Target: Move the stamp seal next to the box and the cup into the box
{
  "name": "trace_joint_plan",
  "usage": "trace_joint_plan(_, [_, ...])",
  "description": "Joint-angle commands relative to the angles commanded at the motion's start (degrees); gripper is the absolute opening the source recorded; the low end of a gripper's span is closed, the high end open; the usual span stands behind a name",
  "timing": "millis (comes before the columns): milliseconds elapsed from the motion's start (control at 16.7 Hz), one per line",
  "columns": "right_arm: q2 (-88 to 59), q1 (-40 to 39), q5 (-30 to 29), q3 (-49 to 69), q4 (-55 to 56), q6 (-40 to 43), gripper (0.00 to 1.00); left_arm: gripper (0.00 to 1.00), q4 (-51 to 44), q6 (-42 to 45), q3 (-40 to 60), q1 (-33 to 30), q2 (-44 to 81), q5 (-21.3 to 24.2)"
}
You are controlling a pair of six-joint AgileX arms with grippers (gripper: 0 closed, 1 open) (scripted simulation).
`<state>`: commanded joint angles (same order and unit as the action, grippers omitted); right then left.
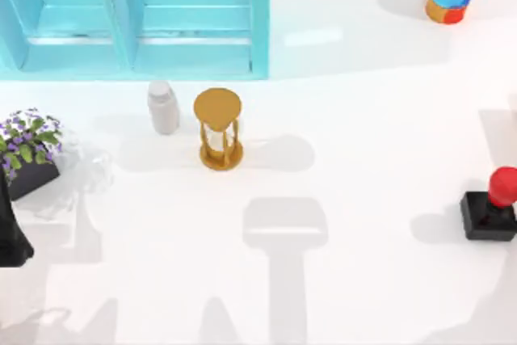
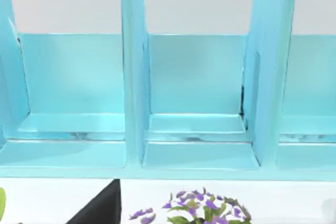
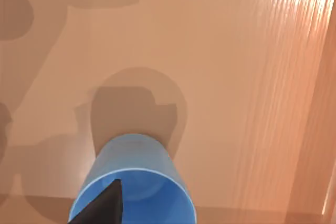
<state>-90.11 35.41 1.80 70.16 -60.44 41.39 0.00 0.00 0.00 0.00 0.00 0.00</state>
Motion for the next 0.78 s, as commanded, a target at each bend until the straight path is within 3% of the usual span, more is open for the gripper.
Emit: trace_joint_plan(780, [0.31, 4.41, -0.1, 5.78, -15.86, -2.13, 1.0, 1.0, 0.0, 0.0, 0.0, 0.0, 0.0, 0.0])
